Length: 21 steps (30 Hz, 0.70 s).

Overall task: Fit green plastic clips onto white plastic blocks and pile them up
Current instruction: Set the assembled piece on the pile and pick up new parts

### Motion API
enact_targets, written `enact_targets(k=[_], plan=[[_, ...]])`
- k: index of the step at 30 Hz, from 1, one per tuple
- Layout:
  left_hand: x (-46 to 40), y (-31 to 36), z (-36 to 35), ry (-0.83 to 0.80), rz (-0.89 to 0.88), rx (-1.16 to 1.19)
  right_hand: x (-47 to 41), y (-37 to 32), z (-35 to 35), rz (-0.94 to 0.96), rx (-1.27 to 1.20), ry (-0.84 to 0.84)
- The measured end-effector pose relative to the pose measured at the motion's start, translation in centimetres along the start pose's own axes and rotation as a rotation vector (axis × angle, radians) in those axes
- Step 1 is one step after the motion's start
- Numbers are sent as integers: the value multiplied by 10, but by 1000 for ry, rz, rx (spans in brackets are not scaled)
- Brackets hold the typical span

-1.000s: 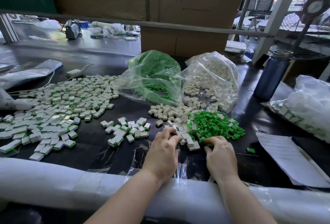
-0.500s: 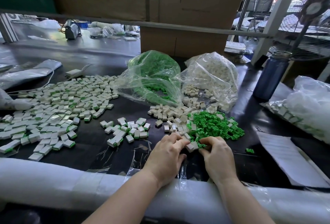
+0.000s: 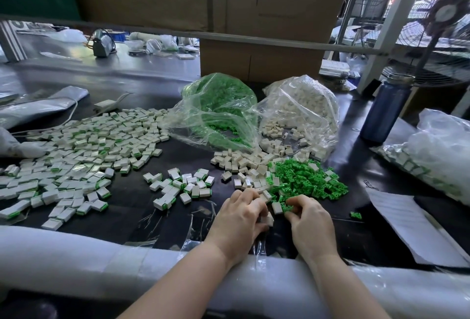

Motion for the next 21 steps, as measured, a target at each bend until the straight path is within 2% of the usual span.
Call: enact_targets(k=[5,9,12,17,21], plan=[[1,1,7,93,3,138,1,0,3,71,-231,-23],[1,-1,8,68,15,189,2,-2,4,97,-400,-89],[1,-1,7,64,37,196,3,-3,4,100,-432,-106],[1,0,1,-69,23,155,3,-2,4,72,-481,-115],[0,0,4,1,53,206,2,-2,5,72,-522,-128]])
Point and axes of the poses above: each hand's wrist, its own x-axis away from the middle knuckle, its own z-axis out of the back of the hand, y = z × x, the point moved 1 cm from there along -x, towards the middle knuckle, and after that the axes turned 10 degrees about -z, right-handed, at the moved point
